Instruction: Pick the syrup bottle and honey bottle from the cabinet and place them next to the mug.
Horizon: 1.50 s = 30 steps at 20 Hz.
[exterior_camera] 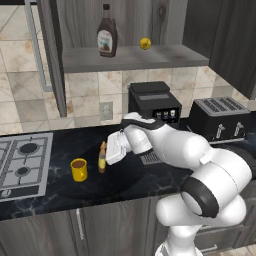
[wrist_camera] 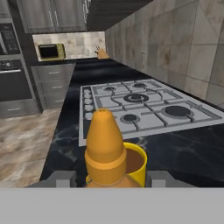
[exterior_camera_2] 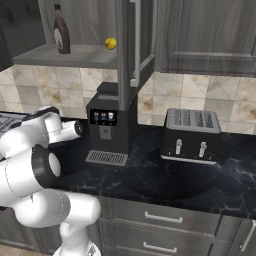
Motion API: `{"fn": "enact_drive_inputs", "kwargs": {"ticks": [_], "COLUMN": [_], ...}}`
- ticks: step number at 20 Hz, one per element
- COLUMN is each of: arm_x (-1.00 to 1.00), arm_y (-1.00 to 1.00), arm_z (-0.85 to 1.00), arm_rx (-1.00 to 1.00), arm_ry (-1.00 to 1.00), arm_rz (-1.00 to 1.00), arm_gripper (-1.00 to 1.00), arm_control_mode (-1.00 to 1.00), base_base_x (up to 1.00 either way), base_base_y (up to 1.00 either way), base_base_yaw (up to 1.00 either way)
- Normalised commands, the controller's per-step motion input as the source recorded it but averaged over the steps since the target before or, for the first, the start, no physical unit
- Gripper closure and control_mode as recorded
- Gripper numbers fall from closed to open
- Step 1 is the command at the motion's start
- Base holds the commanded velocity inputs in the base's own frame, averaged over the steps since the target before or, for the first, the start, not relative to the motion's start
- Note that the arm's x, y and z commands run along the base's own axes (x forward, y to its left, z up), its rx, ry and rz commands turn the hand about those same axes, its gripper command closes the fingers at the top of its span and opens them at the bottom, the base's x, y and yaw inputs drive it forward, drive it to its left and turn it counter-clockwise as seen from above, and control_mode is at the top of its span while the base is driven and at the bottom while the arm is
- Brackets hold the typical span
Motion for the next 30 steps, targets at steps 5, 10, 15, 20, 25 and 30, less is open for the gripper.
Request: {"fn": "enact_drive_inputs", "kwargs": {"ticks": [5, 10, 15, 20, 25, 30], "arm_x": [0.00, 0.00, 0.00, 0.00, 0.03, 0.23], "arm_y": [0.06, 0.06, 0.03, 0.00, 0.00, 0.10], "arm_z": [-0.14, -0.16, -0.18, -0.15, -0.15, -0.02], "arm_rx": [0.00, 0.00, 0.00, 0.00, 0.00, 0.00], "arm_ry": [0.00, 0.00, 0.00, 0.00, 0.00, 0.00], "arm_rz": [0.00, 0.00, 0.00, 0.00, 0.00, 0.00], "arm_gripper": [1.00, 1.00, 1.00, 1.00, 1.00, 1.00], "arm_control_mode": [-1.00, -1.00, -1.00, -1.00, -1.00, -1.00], "base_base_x": [0.00, 0.00, 0.00, 0.00, 0.00, 0.00], "base_base_y": [0.00, 0.00, 0.00, 0.00, 0.00, 0.00], "base_base_yaw": [0.00, 0.00, 0.00, 0.00, 0.00, 0.00]}}
